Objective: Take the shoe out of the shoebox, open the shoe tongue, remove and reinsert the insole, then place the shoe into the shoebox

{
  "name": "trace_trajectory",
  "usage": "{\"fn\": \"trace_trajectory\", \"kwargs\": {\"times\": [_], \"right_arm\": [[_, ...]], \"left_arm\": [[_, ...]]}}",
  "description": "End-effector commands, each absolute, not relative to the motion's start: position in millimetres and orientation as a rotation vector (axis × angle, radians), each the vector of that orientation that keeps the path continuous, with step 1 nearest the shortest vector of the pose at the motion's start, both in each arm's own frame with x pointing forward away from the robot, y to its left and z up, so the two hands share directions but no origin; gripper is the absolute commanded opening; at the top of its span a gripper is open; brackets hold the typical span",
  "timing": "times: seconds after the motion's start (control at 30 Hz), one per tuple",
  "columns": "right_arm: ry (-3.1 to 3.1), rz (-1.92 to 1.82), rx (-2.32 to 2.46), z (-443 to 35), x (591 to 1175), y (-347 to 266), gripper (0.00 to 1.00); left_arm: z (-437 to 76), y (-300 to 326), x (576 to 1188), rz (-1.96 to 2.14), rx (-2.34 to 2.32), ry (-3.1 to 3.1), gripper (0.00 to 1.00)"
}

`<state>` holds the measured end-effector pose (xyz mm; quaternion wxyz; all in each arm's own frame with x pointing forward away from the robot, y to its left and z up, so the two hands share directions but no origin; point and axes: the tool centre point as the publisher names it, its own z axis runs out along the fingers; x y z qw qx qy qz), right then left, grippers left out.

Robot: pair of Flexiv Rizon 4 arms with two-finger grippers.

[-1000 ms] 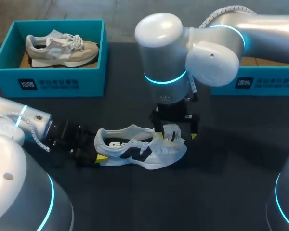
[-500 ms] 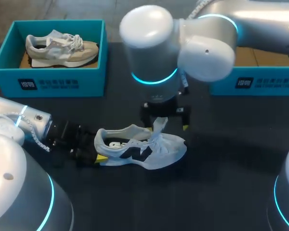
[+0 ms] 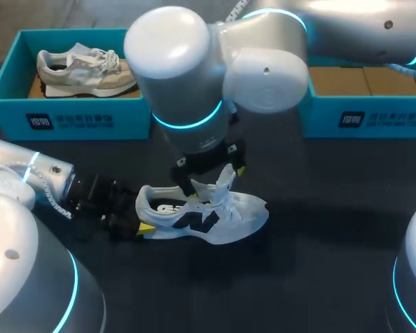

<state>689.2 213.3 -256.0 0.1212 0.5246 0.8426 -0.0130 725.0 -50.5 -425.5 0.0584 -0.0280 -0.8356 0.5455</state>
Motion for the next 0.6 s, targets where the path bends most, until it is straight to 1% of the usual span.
{"fn": "trace_trajectory", "kwargs": {"times": [0.03,0.13,0.6], "right_arm": [[2.692,0.034,1.292,-243.6,682.6,213.9,1.00],[2.788,0.048,1.197,-241.8,679.4,216.5,1.00],[2.788,0.022,1.192,-242.0,677.9,219.2,1.00]], "left_arm": [[-432.1,-52.5,726.5,1.651,-0.083,-2.534,0.00],[-432.1,-52.5,726.5,1.651,-0.083,-2.534,0.00],[-432.1,-52.5,726.5,1.651,-0.083,-2.534,0.00]]}}
